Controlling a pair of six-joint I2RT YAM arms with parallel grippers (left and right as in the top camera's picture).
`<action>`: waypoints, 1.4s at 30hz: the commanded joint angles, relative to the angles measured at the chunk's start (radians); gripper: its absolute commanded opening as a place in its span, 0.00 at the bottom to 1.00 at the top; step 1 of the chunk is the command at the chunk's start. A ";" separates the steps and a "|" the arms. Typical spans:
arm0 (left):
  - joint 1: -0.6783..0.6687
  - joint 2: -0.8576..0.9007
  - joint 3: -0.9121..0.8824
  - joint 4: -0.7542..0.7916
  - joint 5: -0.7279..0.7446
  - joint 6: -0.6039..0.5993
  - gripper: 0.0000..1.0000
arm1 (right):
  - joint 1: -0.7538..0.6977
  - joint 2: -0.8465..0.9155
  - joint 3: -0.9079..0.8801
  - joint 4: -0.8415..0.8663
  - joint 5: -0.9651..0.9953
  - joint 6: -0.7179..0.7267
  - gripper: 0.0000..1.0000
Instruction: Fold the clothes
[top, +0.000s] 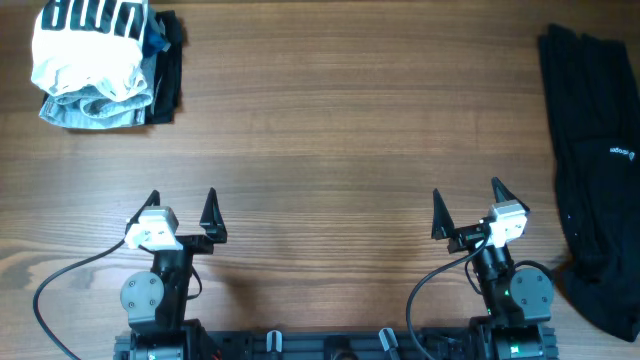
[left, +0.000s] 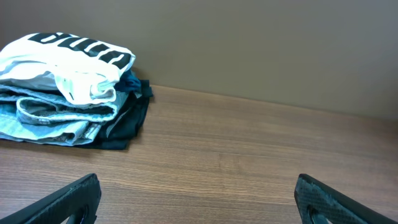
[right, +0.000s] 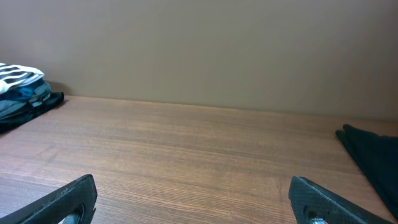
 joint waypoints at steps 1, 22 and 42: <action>0.005 -0.007 -0.005 -0.004 -0.009 -0.006 1.00 | -0.002 -0.007 -0.001 0.003 -0.012 -0.017 1.00; 0.005 0.068 0.068 0.016 0.178 -0.065 1.00 | -0.002 0.006 0.104 0.100 0.051 0.092 1.00; 0.005 1.305 1.126 -0.687 0.301 -0.055 1.00 | -0.058 1.493 1.377 -0.505 0.033 -0.020 1.00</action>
